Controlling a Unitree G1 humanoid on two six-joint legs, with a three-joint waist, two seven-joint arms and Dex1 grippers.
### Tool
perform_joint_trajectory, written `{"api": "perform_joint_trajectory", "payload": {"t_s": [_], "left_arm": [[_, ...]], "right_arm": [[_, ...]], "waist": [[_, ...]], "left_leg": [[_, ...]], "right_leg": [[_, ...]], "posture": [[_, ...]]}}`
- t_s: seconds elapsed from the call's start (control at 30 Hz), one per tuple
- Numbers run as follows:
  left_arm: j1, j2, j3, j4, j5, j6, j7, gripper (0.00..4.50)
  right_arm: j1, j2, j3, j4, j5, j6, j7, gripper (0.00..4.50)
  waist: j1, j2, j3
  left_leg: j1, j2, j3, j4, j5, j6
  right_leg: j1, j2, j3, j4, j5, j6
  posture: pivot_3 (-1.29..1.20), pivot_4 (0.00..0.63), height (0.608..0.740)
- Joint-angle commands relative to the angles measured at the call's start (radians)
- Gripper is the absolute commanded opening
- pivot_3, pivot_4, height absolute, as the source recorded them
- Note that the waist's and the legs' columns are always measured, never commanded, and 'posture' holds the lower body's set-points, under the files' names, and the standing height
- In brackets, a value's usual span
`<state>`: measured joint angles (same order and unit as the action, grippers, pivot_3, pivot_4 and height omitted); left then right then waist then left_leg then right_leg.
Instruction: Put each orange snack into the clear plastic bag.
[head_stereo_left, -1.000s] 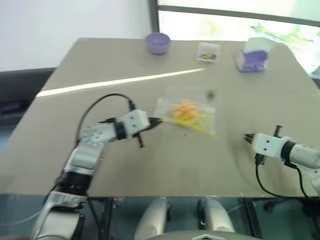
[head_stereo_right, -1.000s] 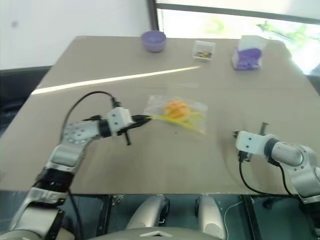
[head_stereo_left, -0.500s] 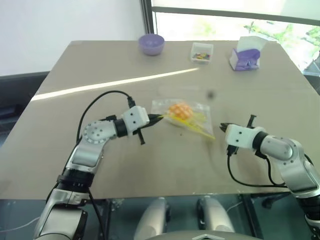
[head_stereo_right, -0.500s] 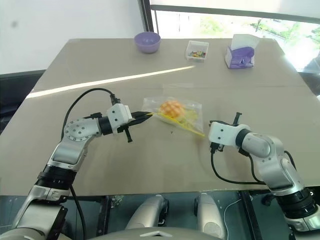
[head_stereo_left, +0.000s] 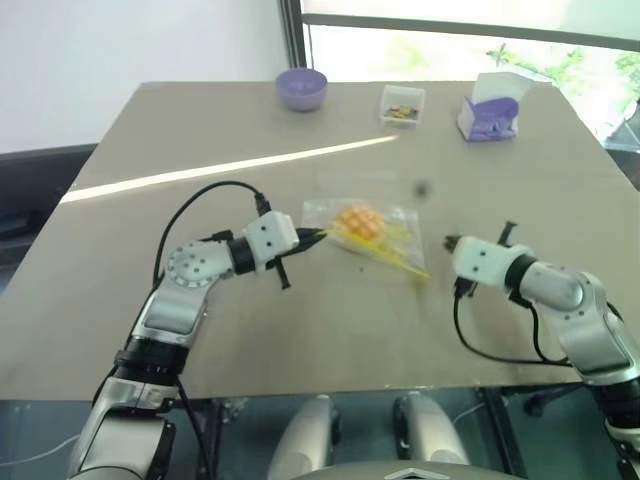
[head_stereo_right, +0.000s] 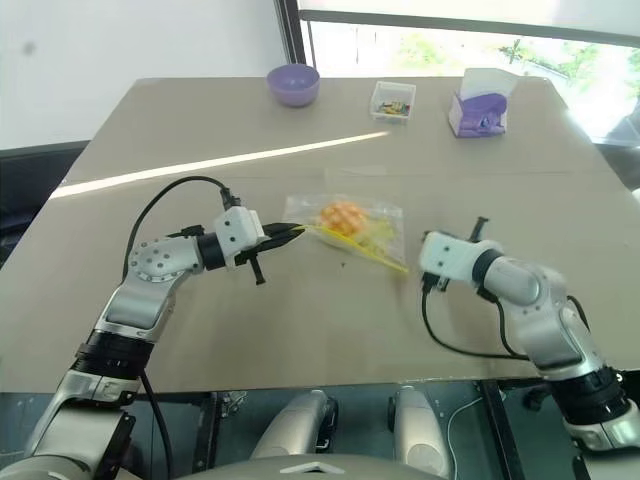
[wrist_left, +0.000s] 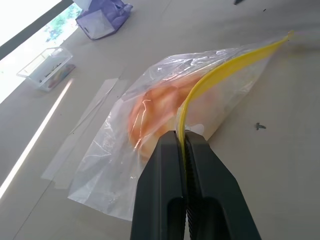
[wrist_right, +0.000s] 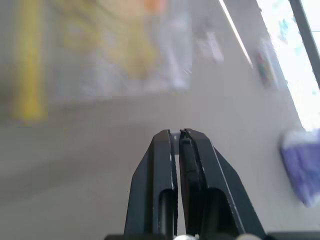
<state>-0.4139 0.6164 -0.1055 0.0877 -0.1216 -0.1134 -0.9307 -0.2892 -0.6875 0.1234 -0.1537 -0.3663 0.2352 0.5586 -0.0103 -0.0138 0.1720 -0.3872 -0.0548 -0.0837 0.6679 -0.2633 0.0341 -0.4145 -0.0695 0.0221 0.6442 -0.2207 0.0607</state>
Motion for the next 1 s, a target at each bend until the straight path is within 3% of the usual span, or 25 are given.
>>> {"api": "perform_joint_trajectory", "payload": {"t_s": [0.03,0.2,0.37,0.5,1.0], "left_arm": [[-0.014,-0.007,0.025,-0.031,-0.018,0.006,0.014,0.0],[-0.013,-0.008,0.027,-0.038,-0.018,0.013,0.016,0.0],[-0.015,-0.007,0.03,-0.04,-0.017,0.016,0.017,0.0],[-0.022,-0.009,0.031,-0.04,-0.018,0.022,0.018,0.0],[-0.02,-0.023,0.041,-0.083,-0.033,0.07,0.026,0.0]], "right_arm": [[-0.057,-0.047,-0.133,0.19,-0.046,0.046,-0.166,0.74],[-0.047,-0.081,-0.132,0.212,-0.036,-0.012,-0.172,2.32],[0.006,0.01,-0.127,-0.016,0.268,-0.064,0.062,2.32],[0.049,0.031,-0.06,-0.186,0.391,0.0,0.202,2.32],[0.019,0.069,0.111,-0.186,0.342,0.0,0.237,2.32]], "waist": [[0.005,0.0,0.0],[-0.005,0.001,0.0],[-0.016,0.001,0.0],[-0.014,0.001,0.001],[-0.001,0.001,0.001]], "left_leg": [[0.0,0.0,0.0,0.0,0.002,-0.003],[-0.001,0.0,0.0,-0.002,0.002,-0.003],[0.001,0.003,0.002,-0.003,-0.001,0.001],[0.001,0.003,0.001,-0.002,-0.001,0.001],[0.0,0.002,0.0,0.0,-0.001,0.001]], "right_leg": [[0.0,0.0,0.0,0.0,0.0,0.0],[-0.001,0.0,0.0,0.0,0.0,0.0],[-0.001,0.002,0.003,0.0,0.0,0.0],[-0.001,0.002,0.002,0.001,0.0,0.0],[0.0,0.001,0.0,0.001,0.0,0.0]], "posture": [[0.0,0.15,0.74],[0.0,0.15,0.74],[0.0,0.15,0.74],[0.0,0.15,0.74],[0.0,0.15,0.74]]}}
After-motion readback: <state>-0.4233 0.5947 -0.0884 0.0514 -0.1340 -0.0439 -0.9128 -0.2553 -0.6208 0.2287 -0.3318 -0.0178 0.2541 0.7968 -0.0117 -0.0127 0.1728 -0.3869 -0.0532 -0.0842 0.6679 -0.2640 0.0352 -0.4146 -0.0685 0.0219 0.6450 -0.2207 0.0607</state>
